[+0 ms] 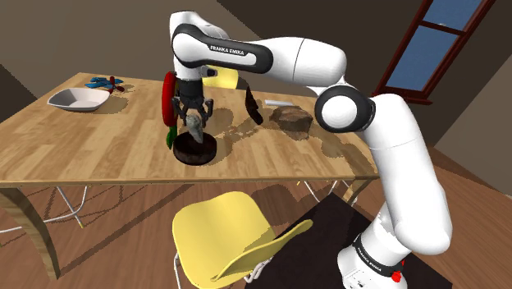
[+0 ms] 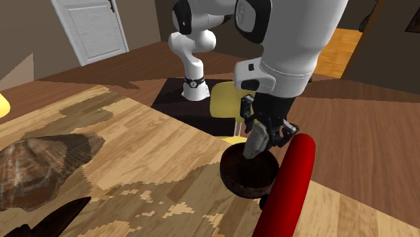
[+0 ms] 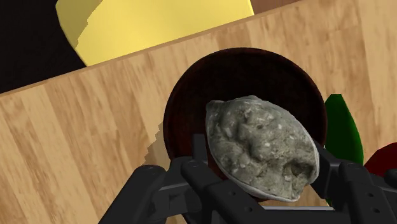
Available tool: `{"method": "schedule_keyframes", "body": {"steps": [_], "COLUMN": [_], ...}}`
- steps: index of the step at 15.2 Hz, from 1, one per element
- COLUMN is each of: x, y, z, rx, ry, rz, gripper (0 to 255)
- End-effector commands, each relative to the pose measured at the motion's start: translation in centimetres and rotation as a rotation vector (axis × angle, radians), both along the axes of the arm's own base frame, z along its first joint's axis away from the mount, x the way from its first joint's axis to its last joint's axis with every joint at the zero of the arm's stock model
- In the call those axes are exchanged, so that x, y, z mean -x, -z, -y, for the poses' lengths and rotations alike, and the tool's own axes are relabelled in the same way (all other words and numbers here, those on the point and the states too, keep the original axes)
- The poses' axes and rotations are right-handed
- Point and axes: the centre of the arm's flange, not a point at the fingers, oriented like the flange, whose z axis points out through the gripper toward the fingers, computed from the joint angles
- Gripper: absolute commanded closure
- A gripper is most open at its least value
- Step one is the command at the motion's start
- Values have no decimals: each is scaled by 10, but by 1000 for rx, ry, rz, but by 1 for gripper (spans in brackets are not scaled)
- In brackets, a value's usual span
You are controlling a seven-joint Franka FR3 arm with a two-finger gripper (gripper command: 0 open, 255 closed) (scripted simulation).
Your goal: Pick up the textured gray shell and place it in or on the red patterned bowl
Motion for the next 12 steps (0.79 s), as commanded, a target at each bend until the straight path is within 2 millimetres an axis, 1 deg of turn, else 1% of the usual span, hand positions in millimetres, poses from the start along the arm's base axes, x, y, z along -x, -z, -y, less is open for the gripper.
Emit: {"method": "schedule_keyframes", "body": {"steps": [1, 12], "x": [-1, -1], "y": [9, 66], "z": [-2, -2], "rx": [0, 0], "ry": [1, 1], "rz": [1, 1], "gripper": [255, 255]}}
